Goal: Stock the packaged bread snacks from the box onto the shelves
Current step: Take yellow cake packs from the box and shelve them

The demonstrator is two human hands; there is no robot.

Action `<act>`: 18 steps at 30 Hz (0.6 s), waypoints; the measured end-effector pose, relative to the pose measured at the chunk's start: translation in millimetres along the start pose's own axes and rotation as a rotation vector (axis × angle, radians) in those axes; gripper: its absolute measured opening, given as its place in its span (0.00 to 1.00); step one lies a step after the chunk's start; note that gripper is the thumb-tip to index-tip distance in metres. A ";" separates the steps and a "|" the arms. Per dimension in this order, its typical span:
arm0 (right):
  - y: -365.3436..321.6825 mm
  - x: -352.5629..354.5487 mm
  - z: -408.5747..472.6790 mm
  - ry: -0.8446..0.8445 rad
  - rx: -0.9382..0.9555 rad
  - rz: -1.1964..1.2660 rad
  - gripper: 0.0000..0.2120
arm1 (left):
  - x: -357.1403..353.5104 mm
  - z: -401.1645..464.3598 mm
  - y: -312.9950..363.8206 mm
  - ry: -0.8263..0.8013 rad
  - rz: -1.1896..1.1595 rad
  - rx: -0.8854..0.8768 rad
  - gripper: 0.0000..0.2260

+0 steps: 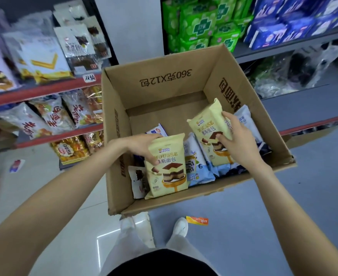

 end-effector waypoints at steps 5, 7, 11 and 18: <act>-9.5 10.8 5.4 0.059 0.032 0.040 0.27 | 24.6 -11.9 -9.1 0.193 -0.092 0.032 0.33; -16.6 14.2 9.8 0.070 0.065 0.045 0.27 | 40.5 -25.3 -12.6 0.299 -0.169 0.004 0.30; -34.6 17.0 19.1 0.104 0.114 0.106 0.26 | 71.2 -61.4 -23.6 0.559 -0.459 -0.018 0.30; -91.5 41.0 39.2 0.262 0.179 0.346 0.25 | 104.6 -142.3 -51.0 0.986 -1.208 -0.190 0.35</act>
Point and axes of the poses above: each hand's wrist, its own z-axis towards the middle knuckle, its own x-axis out of the back of the hand, y = z × x, the point moved 8 cm from there along z, towards the middle knuckle, and after that the axes turned 11 degrees about x, right-handed, at the moved point
